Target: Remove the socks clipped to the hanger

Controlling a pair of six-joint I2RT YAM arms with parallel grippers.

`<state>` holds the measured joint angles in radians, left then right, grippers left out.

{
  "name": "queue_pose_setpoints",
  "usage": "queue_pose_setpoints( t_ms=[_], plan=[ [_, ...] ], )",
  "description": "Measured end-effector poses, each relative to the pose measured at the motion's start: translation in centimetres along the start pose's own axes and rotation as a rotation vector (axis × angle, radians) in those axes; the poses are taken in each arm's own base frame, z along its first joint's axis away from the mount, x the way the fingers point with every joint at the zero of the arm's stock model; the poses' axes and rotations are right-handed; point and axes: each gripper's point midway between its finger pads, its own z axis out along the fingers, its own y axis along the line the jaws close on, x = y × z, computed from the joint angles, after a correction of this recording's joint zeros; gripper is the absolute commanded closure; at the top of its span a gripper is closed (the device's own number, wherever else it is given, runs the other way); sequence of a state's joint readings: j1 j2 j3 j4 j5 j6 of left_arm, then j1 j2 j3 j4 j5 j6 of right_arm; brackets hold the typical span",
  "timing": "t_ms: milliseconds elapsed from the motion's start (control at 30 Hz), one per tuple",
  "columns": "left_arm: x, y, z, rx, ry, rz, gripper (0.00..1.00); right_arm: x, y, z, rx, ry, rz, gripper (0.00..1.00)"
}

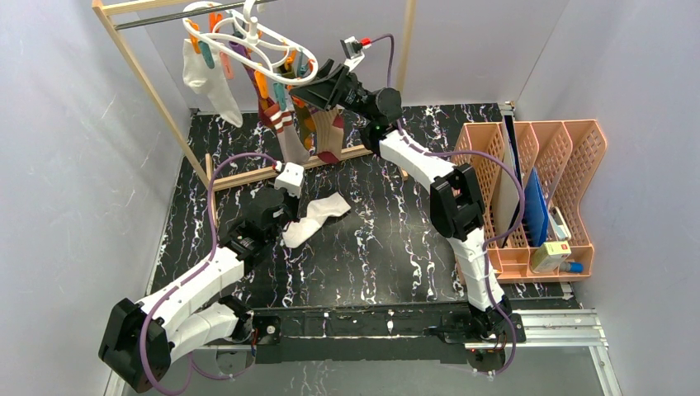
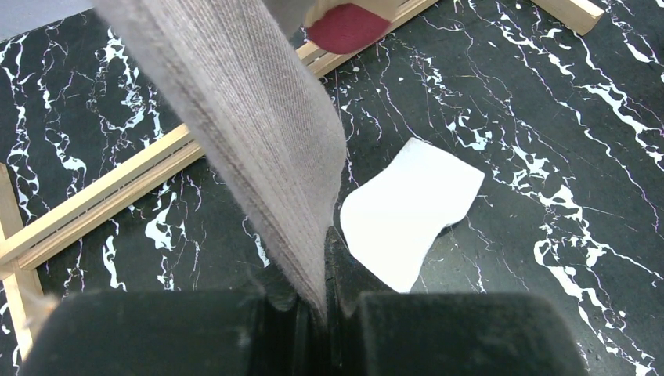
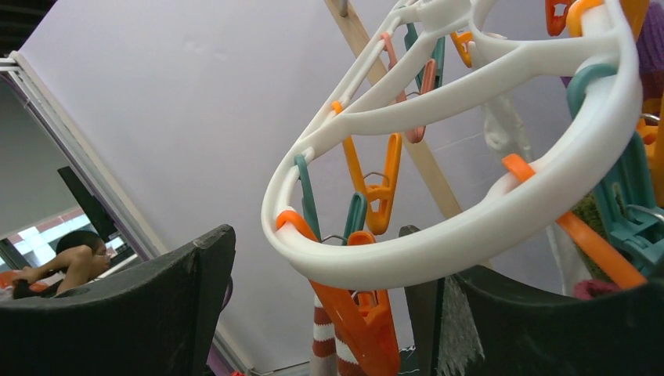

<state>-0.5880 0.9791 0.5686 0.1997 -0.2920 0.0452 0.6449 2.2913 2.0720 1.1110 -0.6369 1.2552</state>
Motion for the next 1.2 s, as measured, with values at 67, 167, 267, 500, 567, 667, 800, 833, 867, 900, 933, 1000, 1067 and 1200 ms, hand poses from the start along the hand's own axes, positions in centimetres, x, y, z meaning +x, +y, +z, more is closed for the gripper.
queue_pose_setpoints(
  t_ms=[67,167,267,500,567,667,800,833,867,900,933,1000,1067,1200],
  plan=[
    [0.0,0.0,0.0,0.000,0.000,0.000,1.00,-0.1,-0.1,0.0,0.001,-0.005,0.001,0.16],
    [0.0,0.0,0.0,0.000,0.000,0.000,1.00,0.0,0.0,0.0,-0.006,-0.008,-0.003,0.15],
    [0.0,0.0,0.0,0.000,0.000,0.000,1.00,0.1,0.0,0.0,-0.008,-0.010,-0.003,0.13],
    [0.1,0.0,0.0,0.001,0.003,0.001,1.00,1.9,-1.5,-1.7,0.019,-0.041,0.005,0.02],
    [0.2,-0.1,0.1,0.001,0.005,0.002,1.00,2.0,-1.1,-1.8,0.013,-0.067,-0.011,0.02],
    [0.2,-0.1,0.1,0.002,0.008,0.002,1.00,1.4,0.1,-1.8,-0.008,-0.103,-0.039,0.02],
    [0.2,0.0,0.1,0.001,0.007,0.002,1.00,0.8,0.6,-2.0,-0.014,-0.148,-0.058,0.02],
    [0.2,0.0,0.1,0.001,0.007,0.002,1.00,0.8,0.4,-2.2,-0.007,-0.156,-0.059,0.02],
    [0.2,0.0,0.1,0.001,0.007,0.002,1.00,1.0,0.3,-2.5,0.004,-0.160,-0.063,0.02],
    [0.2,0.0,0.1,0.001,0.007,0.002,1.00,1.0,0.2,-2.7,0.014,-0.164,-0.069,0.02],
    [0.2,0.0,0.1,0.001,0.007,0.002,1.00,1.1,0.3,-2.8,0.022,-0.166,-0.075,0.02],
    [0.2,0.0,0.1,0.002,0.007,0.003,1.00,1.0,0.4,-2.8,0.039,-0.158,-0.091,0.02],
    [0.2,-0.1,0.1,0.002,0.007,0.003,1.00,1.0,0.3,-2.5,0.074,-0.124,-0.099,0.02],
    [0.3,-0.1,0.2,0.003,0.011,0.007,1.00,0.9,-0.8,-1.6,0.149,-0.035,-0.110,0.02]
  ],
)
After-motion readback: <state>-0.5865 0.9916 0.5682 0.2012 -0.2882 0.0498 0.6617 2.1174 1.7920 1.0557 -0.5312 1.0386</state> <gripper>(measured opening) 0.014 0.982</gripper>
